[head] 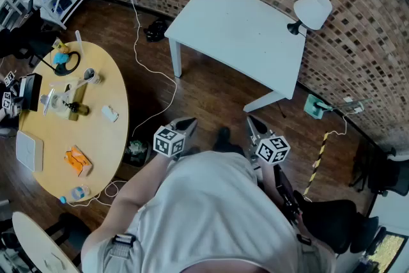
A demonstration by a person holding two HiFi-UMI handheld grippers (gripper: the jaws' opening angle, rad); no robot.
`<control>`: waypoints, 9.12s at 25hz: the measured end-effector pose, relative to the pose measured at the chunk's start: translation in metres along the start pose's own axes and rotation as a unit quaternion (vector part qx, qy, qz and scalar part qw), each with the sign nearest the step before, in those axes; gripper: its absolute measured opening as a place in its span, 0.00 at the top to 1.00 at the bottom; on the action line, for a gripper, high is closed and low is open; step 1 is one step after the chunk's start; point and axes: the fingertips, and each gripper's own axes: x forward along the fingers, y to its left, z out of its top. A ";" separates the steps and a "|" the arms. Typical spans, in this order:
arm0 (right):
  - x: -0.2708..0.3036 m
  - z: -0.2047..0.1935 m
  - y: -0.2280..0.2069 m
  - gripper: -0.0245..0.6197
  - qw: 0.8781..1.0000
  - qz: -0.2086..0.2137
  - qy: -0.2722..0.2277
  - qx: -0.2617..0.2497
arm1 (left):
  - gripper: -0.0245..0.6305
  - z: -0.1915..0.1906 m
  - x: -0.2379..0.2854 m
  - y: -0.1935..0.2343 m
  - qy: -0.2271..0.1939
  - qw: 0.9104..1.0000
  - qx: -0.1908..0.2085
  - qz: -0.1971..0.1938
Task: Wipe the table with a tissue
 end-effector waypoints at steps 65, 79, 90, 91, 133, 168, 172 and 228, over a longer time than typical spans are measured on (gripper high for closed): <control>0.362 0.066 0.126 0.95 0.946 0.263 0.160 -0.105 | 0.86 -0.048 -0.243 0.340 0.092 0.875 -0.123 0.460; 0.365 0.073 0.130 0.95 0.968 0.203 0.137 -0.048 | 0.84 -0.068 -0.234 0.363 0.150 0.882 -0.153 0.419; 0.356 0.066 0.131 0.95 0.972 0.188 0.131 -0.046 | 0.93 -0.041 -0.208 0.353 0.125 0.909 -0.104 0.384; 0.354 0.065 0.129 0.95 0.973 0.186 0.130 -0.047 | 0.93 -0.034 -0.202 0.351 0.118 0.913 -0.096 0.378; 0.199 0.123 -0.156 0.95 0.999 0.028 0.026 0.021 | 0.92 0.186 0.192 0.130 0.103 0.988 0.116 0.026; 0.175 0.183 -0.274 0.95 0.968 -0.244 -0.032 0.053 | 0.93 0.263 0.375 0.108 0.207 0.926 0.198 -0.245; 0.168 0.179 -0.292 0.95 0.966 -0.246 -0.035 0.070 | 0.93 0.260 0.387 0.103 0.214 0.926 0.199 -0.241; 0.061 0.127 -0.407 0.95 0.977 -0.167 0.020 0.131 | 0.93 0.162 0.580 -0.024 0.336 0.901 0.219 -0.166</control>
